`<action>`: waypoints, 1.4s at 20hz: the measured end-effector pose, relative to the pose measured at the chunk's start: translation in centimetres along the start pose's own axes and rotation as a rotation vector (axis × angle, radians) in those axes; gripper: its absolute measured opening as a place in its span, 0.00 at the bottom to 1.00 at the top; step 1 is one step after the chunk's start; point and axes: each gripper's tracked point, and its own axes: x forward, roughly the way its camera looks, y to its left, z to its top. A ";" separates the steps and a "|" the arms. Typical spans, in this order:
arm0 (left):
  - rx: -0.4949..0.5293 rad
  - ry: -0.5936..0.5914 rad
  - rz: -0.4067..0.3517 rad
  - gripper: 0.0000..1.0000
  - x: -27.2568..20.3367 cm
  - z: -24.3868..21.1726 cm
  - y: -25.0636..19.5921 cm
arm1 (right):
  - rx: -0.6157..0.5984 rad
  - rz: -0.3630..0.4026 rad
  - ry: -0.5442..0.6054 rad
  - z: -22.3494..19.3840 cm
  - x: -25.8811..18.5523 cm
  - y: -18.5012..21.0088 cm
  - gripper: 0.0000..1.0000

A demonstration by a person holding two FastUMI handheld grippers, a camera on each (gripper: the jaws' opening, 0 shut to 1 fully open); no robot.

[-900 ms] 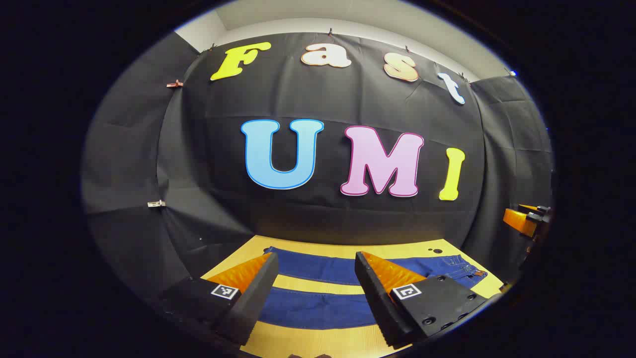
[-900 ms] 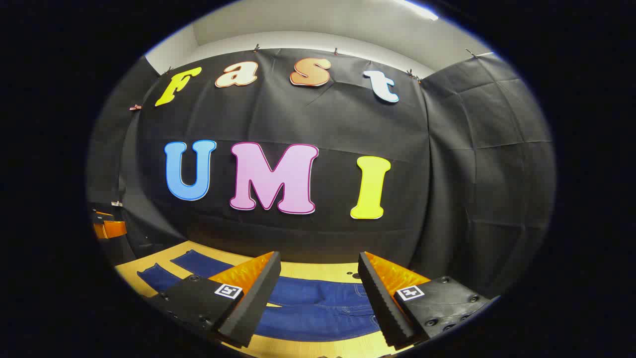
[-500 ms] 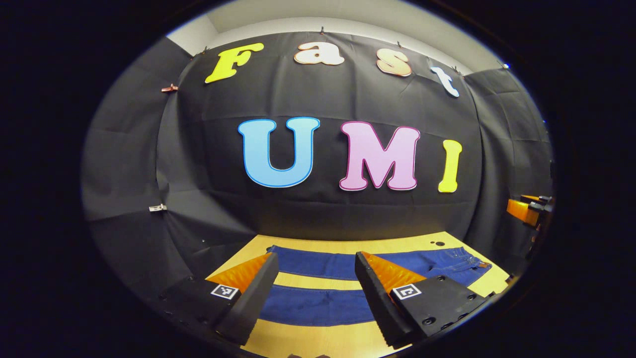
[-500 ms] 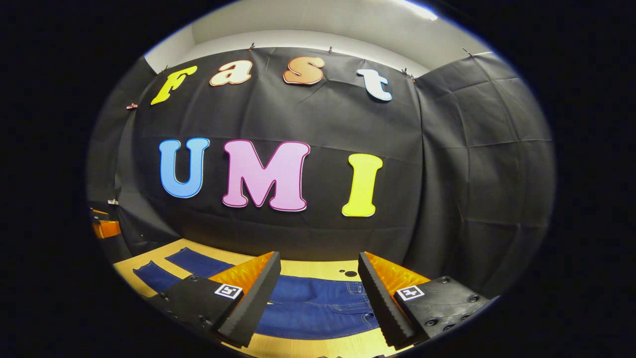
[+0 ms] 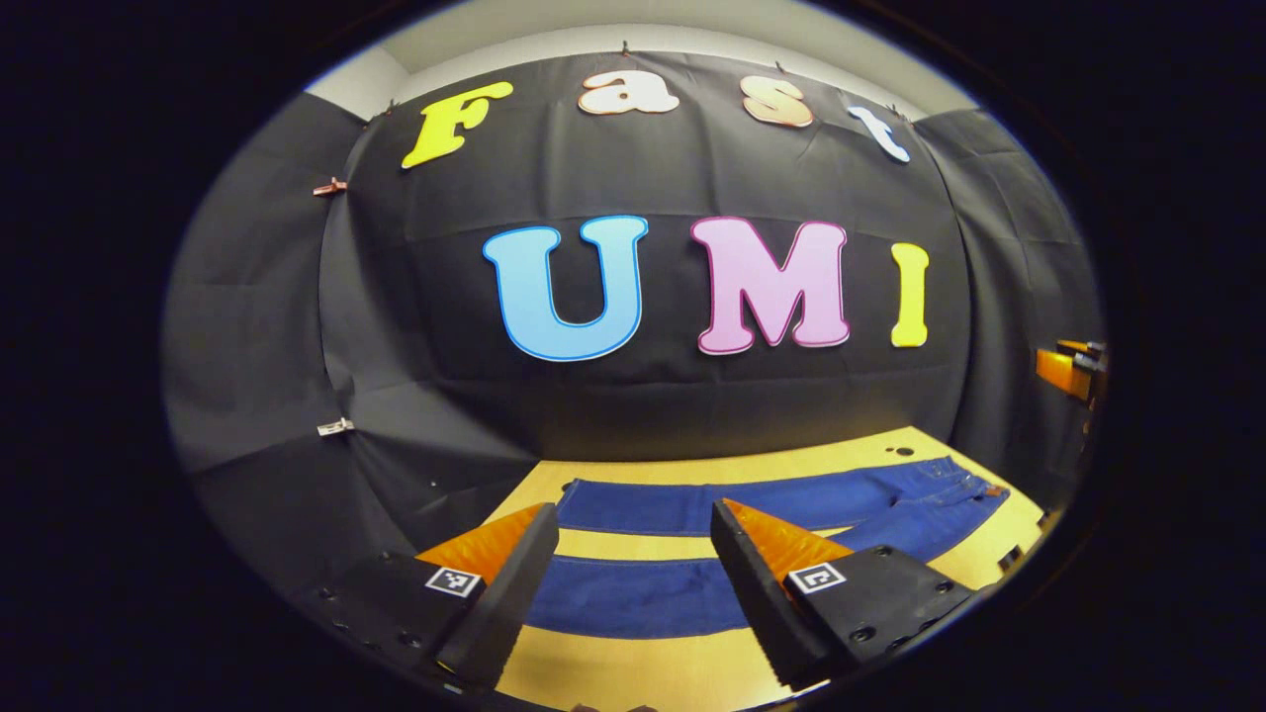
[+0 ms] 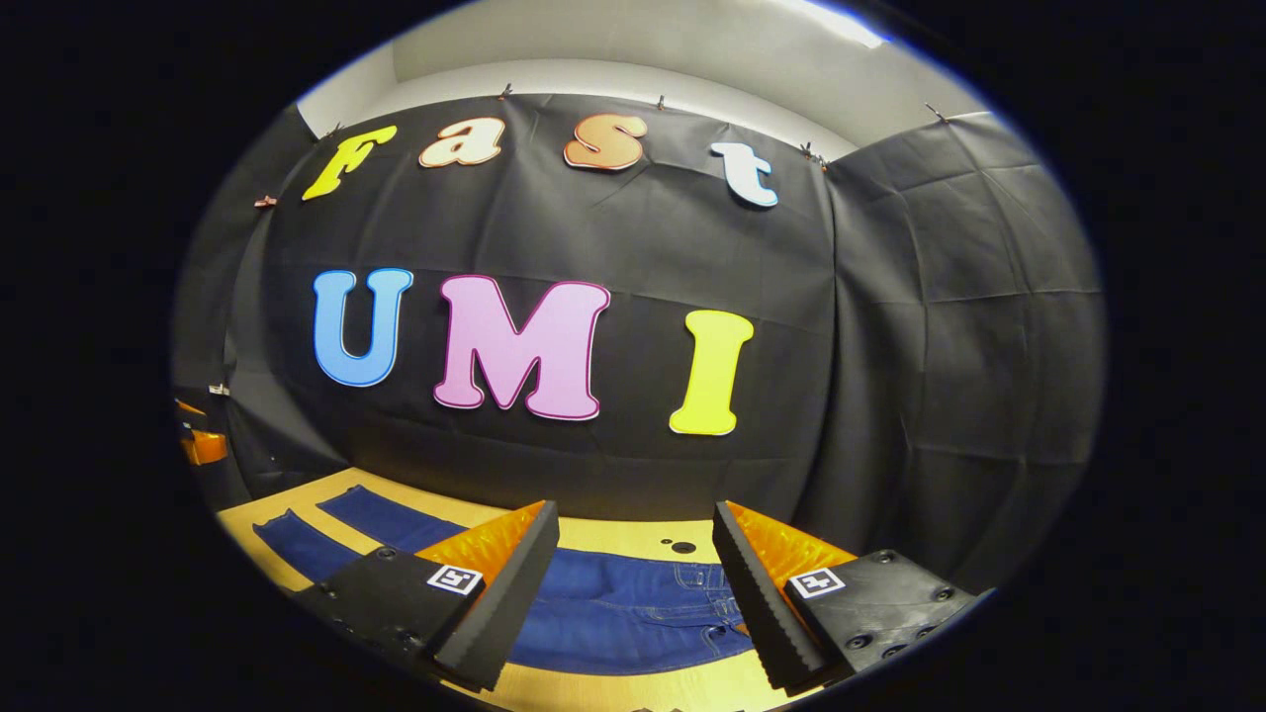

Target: Grasp the waist and the cuffs of the jeans and fold them to make the two legs overlap; first hold the waist and fold one-third of the jeans toward the cuffs, then hold the cuffs and fold the remaining one-third in the same direction to finish folding.

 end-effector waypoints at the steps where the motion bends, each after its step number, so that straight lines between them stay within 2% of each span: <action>1: 0.039 0.009 0.002 0.98 0.3 -0.4 1.2 | -0.007 -0.007 -0.001 0.0 0.1 -0.4 0.96; 6: 0.201 0.137 0.001 0.98 2.2 -5.5 8.0 | -0.054 -0.044 0.008 -0.1 0.6 -2.7 0.94; 8: 0.321 0.216 0.006 0.98 3.4 -8.4 11.4 | -0.058 -0.037 0.005 -0.1 0.8 -2.9 0.96; 10: 0.481 0.278 -0.022 0.98 5.0 -11.2 13.6 | -0.062 -0.035 0.007 -0.4 1.0 -3.3 0.96; 12: 0.688 0.366 -0.092 0.98 6.4 -15.1 15.4 | -0.101 -0.032 0.029 -1.6 1.4 -3.6 0.96; 14: 0.849 0.428 -0.178 0.98 7.5 -18.6 15.9 | -0.148 -0.031 0.051 -2.5 1.7 -4.0 0.96; 17: 1.084 0.517 -0.312 0.98 9.0 -23.7 16.3 | -0.163 -0.073 0.052 -2.9 1.7 -5.6 0.96; 19: 1.204 0.543 -0.395 0.98 9.6 -26.1 16.1 | -0.173 -0.101 0.052 -3.3 1.8 -6.2 0.98; 21: 1.286 0.561 -0.450 0.98 10.5 -27.6 16.0 | -0.211 -0.106 0.074 -4.6 1.9 -6.6 0.96; 23: 1.330 0.584 -0.472 0.98 11.8 -29.3 16.6 | -0.240 -0.120 0.104 -5.9 1.9 -7.2 0.94; 26: 1.396 0.549 -0.515 0.97 13.8 -30.1 16.4 | -0.205 -0.199 0.091 -6.3 2.2 -9.4 0.96; 28: 1.394 0.521 -0.522 0.93 14.9 -30.1 15.9 | -0.223 -0.234 0.115 -8.0 2.8 -10.9 0.95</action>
